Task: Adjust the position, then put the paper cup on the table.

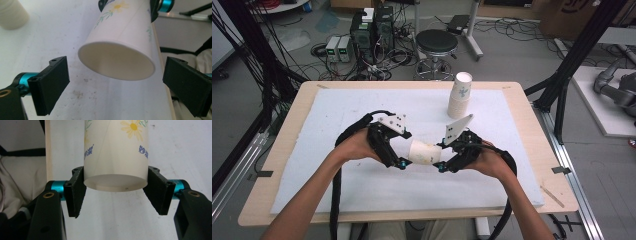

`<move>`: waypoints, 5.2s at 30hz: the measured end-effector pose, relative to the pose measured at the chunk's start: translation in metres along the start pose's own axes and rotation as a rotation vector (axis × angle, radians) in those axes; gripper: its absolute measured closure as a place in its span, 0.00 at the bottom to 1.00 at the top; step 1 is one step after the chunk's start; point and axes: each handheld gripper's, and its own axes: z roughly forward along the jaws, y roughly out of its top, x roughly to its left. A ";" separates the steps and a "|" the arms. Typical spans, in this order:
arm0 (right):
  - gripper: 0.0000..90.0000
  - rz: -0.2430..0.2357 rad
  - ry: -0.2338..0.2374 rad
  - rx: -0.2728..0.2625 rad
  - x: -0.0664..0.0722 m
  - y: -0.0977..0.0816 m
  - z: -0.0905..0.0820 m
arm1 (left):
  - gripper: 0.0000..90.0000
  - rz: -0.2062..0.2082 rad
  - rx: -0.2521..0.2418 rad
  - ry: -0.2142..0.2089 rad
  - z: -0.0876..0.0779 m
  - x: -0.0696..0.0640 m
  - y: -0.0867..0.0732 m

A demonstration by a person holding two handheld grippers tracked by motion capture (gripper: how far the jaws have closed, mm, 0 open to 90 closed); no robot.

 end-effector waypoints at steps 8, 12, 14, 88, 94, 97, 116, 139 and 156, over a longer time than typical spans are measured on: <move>0.42 0.070 -0.011 -0.156 0.005 -0.027 -0.006 | 0.08 -0.054 -0.134 0.038 -0.010 -0.009 -0.025; 0.42 0.071 -0.008 -0.249 0.010 -0.038 -0.005 | 0.08 -0.077 -0.254 0.052 -0.012 -0.013 -0.041; 0.42 0.084 -0.002 -0.285 0.012 -0.042 -0.004 | 0.08 -0.080 -0.296 0.064 -0.011 -0.016 -0.047; 0.16 0.101 0.074 -0.566 0.021 -0.057 0.029 | 0.35 -0.010 -0.589 -0.072 0.038 -0.024 -0.036; 0.16 0.114 0.019 -0.517 0.023 -0.057 0.029 | 0.35 -0.031 -0.530 -0.020 0.031 -0.024 -0.039; 0.16 0.136 -0.034 -0.477 0.023 -0.062 0.030 | 0.35 -0.045 -0.452 0.027 0.025 -0.020 -0.040; 0.17 0.460 -0.390 -0.363 0.015 -0.133 0.029 | 0.34 -0.033 0.101 0.172 0.002 0.032 -0.032; 0.17 0.502 -0.432 -0.345 0.014 -0.146 0.032 | 0.34 -0.027 0.237 0.212 -0.001 0.059 -0.030; 0.17 0.497 -0.426 -0.339 0.013 -0.145 0.033 | 0.34 -0.053 0.208 0.213 0.013 0.071 -0.033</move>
